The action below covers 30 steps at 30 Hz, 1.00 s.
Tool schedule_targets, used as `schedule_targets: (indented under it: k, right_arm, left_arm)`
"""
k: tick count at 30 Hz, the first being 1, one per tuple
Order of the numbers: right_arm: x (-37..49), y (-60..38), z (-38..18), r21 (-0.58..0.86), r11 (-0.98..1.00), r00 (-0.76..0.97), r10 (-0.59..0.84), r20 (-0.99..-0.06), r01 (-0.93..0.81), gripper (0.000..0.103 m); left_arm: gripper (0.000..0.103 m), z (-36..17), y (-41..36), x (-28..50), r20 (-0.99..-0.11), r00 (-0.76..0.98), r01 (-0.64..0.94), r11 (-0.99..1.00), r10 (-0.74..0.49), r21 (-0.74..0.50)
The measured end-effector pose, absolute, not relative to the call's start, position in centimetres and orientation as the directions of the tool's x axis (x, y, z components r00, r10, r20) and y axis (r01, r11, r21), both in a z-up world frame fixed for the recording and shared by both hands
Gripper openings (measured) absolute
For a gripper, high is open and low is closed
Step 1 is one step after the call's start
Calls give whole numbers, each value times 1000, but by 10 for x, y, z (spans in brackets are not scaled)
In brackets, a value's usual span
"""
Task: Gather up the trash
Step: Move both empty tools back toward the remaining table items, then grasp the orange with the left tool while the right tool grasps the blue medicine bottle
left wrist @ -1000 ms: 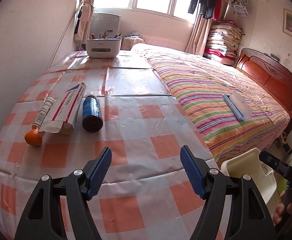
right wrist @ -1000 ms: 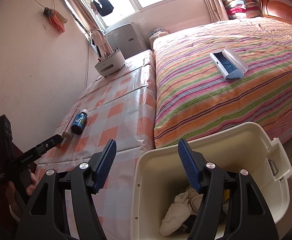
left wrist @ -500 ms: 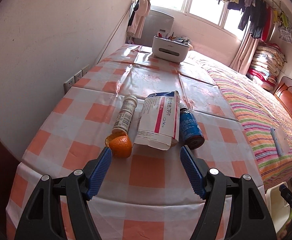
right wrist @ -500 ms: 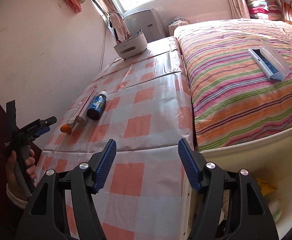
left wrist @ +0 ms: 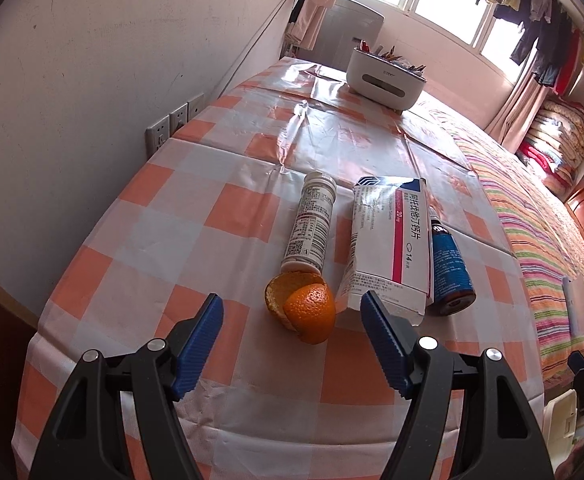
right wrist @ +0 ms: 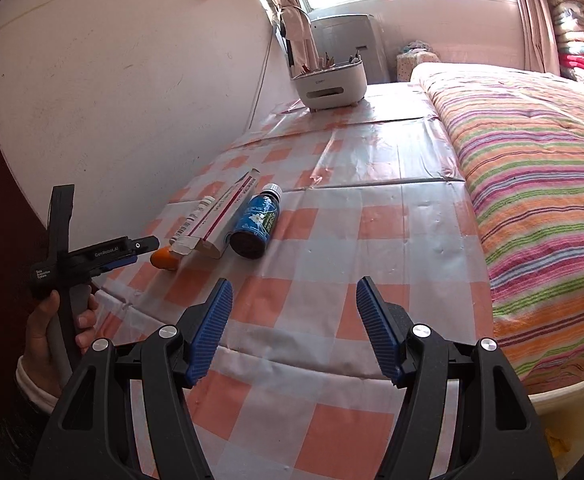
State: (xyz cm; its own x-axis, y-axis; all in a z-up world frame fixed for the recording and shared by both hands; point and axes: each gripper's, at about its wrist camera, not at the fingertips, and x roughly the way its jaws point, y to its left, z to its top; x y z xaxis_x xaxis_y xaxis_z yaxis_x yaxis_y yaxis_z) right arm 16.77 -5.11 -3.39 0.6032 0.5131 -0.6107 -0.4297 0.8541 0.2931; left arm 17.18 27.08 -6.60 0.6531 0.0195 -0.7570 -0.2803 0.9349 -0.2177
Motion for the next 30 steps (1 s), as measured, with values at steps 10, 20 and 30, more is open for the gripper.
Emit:
schedule_targets:
  k: [10, 20, 30]
  right_arm:
    - [221, 11, -38, 230, 846, 575, 502, -647, -481, 64]
    - [272, 59, -65, 197, 870, 531, 439, -725, -451, 64]
    - [298, 85, -88, 148, 879, 482, 382, -789, -454, 58]
  left_arm:
    - [69, -73, 272, 180, -763, 647, -280, 930, 1, -237]
    - [69, -82, 272, 192, -777, 629, -282, 933, 4, -223]
    - [50, -91, 277, 199, -795, 605, -288, 923, -30, -254]
